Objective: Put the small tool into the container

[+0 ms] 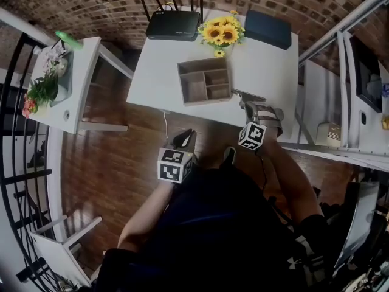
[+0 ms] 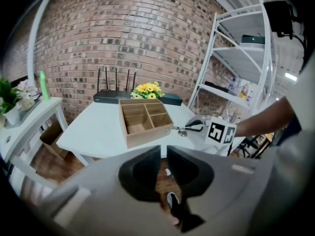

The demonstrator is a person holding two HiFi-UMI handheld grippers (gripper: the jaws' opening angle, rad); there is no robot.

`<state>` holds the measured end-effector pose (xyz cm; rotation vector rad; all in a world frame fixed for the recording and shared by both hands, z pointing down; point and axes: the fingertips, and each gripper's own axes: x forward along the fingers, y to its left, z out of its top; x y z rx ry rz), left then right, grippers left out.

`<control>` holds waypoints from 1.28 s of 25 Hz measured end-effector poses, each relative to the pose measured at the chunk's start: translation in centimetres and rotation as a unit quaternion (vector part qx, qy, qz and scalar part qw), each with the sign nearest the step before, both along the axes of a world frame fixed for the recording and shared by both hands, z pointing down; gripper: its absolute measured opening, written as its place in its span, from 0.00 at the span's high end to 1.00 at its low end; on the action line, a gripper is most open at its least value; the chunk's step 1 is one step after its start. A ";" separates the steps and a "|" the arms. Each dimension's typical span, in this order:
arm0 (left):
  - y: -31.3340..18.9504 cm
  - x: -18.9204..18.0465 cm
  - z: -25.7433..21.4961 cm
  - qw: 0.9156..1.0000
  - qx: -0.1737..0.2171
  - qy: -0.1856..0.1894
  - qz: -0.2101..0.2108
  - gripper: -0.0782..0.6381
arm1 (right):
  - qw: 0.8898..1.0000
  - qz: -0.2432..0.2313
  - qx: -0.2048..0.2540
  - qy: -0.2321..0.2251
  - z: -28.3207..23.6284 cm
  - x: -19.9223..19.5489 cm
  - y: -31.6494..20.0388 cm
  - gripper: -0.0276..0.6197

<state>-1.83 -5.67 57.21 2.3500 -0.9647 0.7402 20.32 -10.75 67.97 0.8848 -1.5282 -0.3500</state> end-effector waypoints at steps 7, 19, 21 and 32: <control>-0.2 -0.2 0.1 1.000 -0.016 0.013 -0.013 0.84 | 1.000 -0.015 -0.011 -0.023 -1.9 0.8 0.3 0.93; -0.1 -0.9 -0.2 0.999 -0.032 0.033 -0.023 0.86 | 0.995 0.007 -0.068 -0.074 -6.4 4.8 0.0 0.94; -0.1 -1.2 -0.1 0.999 -0.033 0.034 -0.027 0.86 | 0.996 -0.001 -0.048 -0.074 -8.5 4.8 -1.1 0.94; -0.7 -3.1 -0.3 0.997 -0.029 0.038 -0.060 0.87 | 0.989 -0.099 0.026 -0.108 -20.7 -2.2 -8.1 0.94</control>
